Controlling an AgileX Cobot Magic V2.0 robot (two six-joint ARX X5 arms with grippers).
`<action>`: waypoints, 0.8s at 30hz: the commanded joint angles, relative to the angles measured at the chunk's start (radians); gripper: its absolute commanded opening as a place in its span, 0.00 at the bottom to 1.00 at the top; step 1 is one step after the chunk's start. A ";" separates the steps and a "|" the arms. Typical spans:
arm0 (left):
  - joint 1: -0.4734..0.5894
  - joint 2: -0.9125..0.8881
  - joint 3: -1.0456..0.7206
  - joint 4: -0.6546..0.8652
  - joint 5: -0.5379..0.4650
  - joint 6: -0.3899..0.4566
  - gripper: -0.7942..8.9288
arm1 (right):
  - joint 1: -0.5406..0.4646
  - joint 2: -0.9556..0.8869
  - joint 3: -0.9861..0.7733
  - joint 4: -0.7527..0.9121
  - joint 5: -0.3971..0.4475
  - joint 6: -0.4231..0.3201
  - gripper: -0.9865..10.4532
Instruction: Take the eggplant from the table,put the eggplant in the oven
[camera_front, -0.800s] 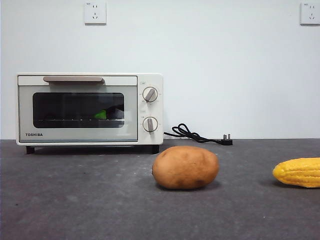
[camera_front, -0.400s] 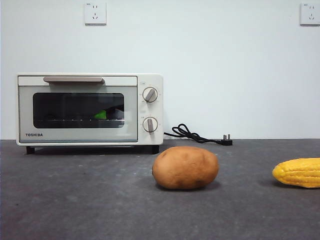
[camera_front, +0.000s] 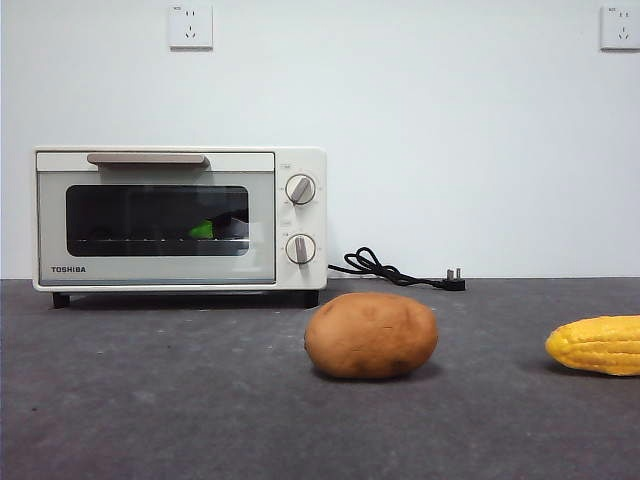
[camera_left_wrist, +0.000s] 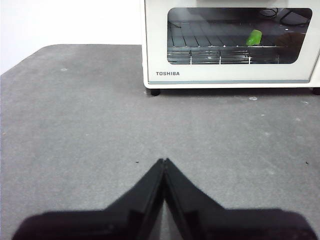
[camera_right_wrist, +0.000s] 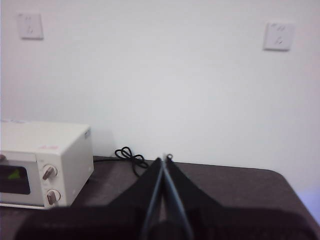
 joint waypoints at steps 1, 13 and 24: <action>-0.002 0.000 -0.008 0.009 0.000 -0.011 0.08 | 0.000 -0.056 -0.189 0.113 -0.005 0.016 0.09; -0.002 0.000 -0.008 0.009 0.000 -0.011 0.08 | 0.001 -0.278 -0.739 0.486 -0.010 0.142 0.09; -0.002 0.005 -0.008 0.009 0.000 -0.011 0.08 | 0.001 -0.337 -0.933 0.547 -0.010 0.141 0.09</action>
